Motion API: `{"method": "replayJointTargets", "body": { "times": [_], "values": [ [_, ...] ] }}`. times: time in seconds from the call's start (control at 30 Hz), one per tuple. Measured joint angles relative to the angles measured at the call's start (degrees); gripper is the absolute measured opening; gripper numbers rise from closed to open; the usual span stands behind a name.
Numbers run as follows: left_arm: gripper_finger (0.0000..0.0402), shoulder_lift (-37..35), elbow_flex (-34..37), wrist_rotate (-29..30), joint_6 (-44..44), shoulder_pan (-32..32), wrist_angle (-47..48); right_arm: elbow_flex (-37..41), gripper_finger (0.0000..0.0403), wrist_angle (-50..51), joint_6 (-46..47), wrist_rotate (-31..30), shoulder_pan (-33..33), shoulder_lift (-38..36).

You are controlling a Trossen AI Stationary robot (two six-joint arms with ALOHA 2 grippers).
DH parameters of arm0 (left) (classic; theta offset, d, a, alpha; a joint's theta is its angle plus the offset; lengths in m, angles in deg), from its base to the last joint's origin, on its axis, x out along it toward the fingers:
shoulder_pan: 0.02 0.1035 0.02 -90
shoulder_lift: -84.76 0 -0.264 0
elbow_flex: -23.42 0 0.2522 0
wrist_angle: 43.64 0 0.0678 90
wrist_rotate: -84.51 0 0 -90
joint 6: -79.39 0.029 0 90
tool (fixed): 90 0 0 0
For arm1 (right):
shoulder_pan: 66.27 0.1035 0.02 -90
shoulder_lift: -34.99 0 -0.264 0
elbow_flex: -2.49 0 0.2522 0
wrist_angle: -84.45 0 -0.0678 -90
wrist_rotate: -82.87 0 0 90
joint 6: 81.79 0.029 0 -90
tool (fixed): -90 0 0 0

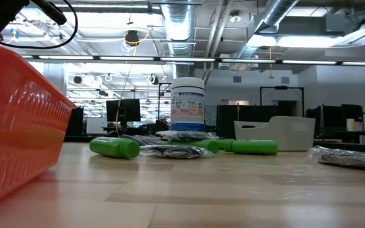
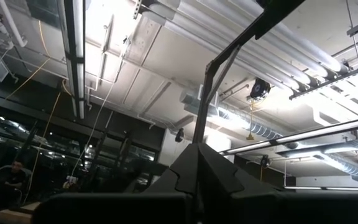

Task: Pick & Place Travel size toiletries
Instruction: Put the blue shave cream into the black basket

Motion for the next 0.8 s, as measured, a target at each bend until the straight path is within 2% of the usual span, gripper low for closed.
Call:
{"method": "replayJointTargets", "body": {
  "times": [0.1,0.23,0.4,0.53,0.8],
  "values": [
    [0.0001,0.0,0.0,0.0,0.0,0.0,-0.1,2.6,0.0110,-0.3,3.0,-4.6,-0.1,-5.9],
    [0.0001,0.0,0.0,0.0,0.0,0.0,-0.4,12.3,0.0110,-2.4,8.2,-5.9,-0.1,-12.5],
    [0.0001,0.0,0.0,0.0,0.0,0.0,-1.0,25.2,0.0110,-20.1,8.2,-4.6,-0.1,-17.8],
    [0.0001,0.0,0.0,0.7,0.0,0.0,-1.3,28.8,0.0114,-29.5,5.3,-1.9,-0.1,-17.3],
    [0.0001,0.0,0.0,1.2,0.0,0.0,-1.4,28.7,0.0117,-30.4,-1.3,1.7,1.9,-10.0]
  ]
}}
